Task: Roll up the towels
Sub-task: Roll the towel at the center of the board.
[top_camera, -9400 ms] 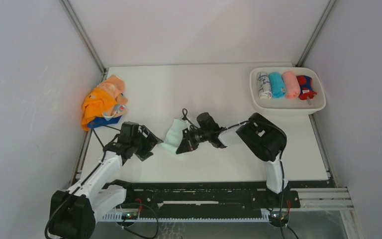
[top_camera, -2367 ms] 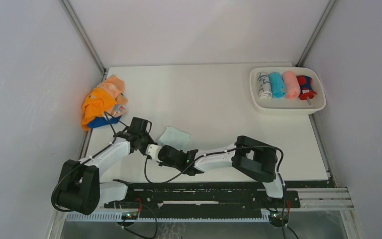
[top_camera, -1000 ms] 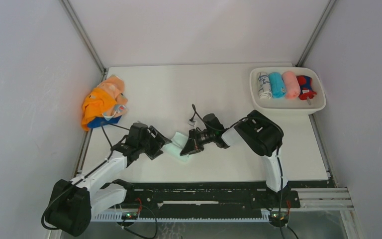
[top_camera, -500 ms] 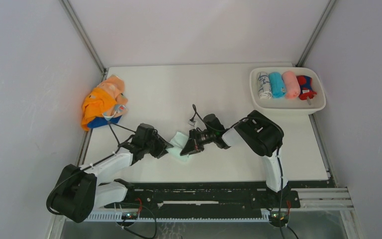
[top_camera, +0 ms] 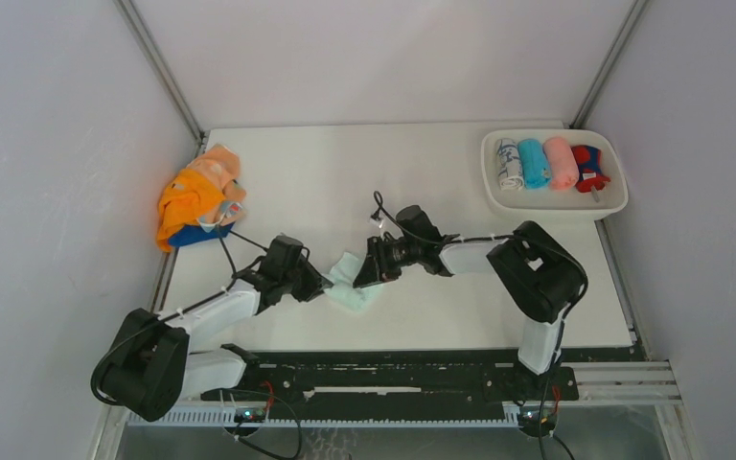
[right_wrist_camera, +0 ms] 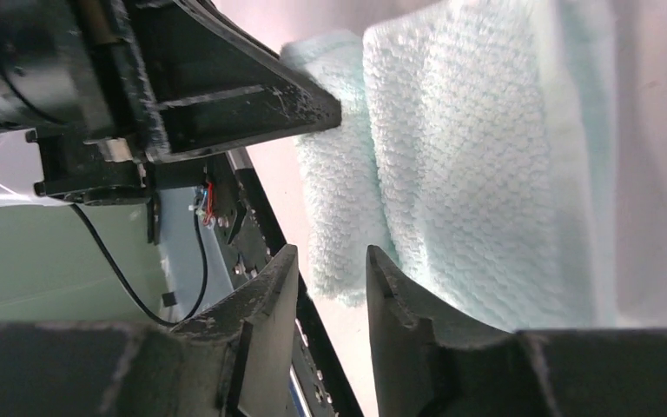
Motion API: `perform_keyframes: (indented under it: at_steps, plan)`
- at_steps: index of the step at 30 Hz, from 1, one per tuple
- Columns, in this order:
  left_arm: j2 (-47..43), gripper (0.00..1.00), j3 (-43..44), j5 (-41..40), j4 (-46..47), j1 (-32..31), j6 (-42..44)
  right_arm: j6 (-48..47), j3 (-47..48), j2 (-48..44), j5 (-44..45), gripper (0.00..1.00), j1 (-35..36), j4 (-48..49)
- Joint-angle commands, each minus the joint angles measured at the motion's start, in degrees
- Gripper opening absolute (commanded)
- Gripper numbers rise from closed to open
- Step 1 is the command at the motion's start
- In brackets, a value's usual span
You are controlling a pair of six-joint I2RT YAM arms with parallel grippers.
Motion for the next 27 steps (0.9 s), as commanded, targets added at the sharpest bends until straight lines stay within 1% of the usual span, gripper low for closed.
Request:
perform_keyframes:
  at_steps: [1,3,7,11,16,19,21,24,27]
  plan:
    - [1.2,0.16,3.1,-3.1,-4.5,-0.4,4.3,-7.9,2.9,-5.3,6.5,0.34,-1.4,-9.5]
    - [1.3,0.16,3.6,-3.3,-4.9,-0.4,4.8,-9.4,4.6,-4.3,7.8,0.35,-1.5,-12.5]
    - [1.2,0.16,5.0,-3.9,-7.0,-0.4,6.6,-9.8,6.4,-0.3,9.9,0.35,-1.5,-12.9]
    - [1.4,0.15,7.3,-5.4,-11.0,-0.4,8.9,-12.1,10.2,4.4,11.3,0.32,-1.4,-15.2]
    - [3.0,0.15,11.3,-7.3,-16.5,-0.4,12.5,-14.8,13.5,6.8,14.0,0.32,-0.4,-16.6]
    - [3.9,0.15,12.6,-8.4,-18.2,-0.4,13.8,-16.6,15.5,8.3,14.4,0.31,0.4,-17.6]
    - [4.5,0.15,13.2,-9.0,-19.1,-0.4,14.2,-18.1,16.1,7.3,14.7,0.32,1.1,-18.3]
    - [5.6,0.15,14.2,-10.1,-20.5,-0.4,14.3,-21.1,14.3,2.2,17.6,0.34,2.8,-18.7]
    - [6.9,0.15,15.5,-10.5,-21.4,-0.4,14.6,-25.0,11.5,-4.8,23.3,0.41,5.9,-18.4]
